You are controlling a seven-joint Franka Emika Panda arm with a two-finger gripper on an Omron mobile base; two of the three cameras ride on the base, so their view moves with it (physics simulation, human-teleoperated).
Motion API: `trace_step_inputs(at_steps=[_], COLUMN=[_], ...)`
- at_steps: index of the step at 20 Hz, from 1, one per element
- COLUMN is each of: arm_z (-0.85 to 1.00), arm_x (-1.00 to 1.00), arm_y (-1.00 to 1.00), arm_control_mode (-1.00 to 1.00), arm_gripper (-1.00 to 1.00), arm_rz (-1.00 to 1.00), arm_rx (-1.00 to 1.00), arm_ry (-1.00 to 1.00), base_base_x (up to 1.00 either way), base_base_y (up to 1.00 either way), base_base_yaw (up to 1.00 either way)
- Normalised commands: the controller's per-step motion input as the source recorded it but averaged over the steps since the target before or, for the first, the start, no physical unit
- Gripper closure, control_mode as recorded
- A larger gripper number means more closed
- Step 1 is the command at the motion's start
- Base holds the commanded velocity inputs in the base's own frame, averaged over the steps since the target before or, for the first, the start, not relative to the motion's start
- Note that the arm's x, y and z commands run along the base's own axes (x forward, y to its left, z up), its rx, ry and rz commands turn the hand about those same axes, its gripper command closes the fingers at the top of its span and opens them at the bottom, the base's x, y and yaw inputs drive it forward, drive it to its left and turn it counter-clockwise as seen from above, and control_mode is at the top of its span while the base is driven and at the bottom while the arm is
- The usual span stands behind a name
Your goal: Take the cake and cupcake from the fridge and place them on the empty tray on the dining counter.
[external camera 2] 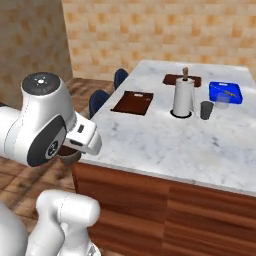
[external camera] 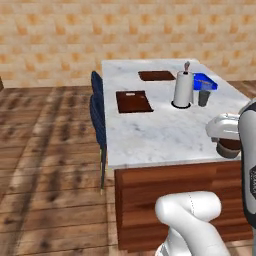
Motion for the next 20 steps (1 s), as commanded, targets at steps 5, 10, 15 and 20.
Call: trace_step_inputs(at_steps=[5,10,15,20], arm_z=[0.0,0.0,0.0,0.0], arm_x=[0.0,0.0,0.0,0.0], arm_y=[0.0,0.0,0.0,0.0], arm_control_mode=[1.0,1.0,1.0,1.0], arm_gripper=[1.0,1.0,1.0,1.0], arm_rz=[0.0,0.0,0.0,0.0], arm_rx=[0.0,0.0,0.0,0.0], arm_ry=[0.0,0.0,0.0,0.0], base_base_x=[-0.15,-0.01,0.7,1.0], base_base_y=[1.0,1.0,1.0,1.0], base_base_yaw=[-0.08,-0.13,-0.27,-0.35])
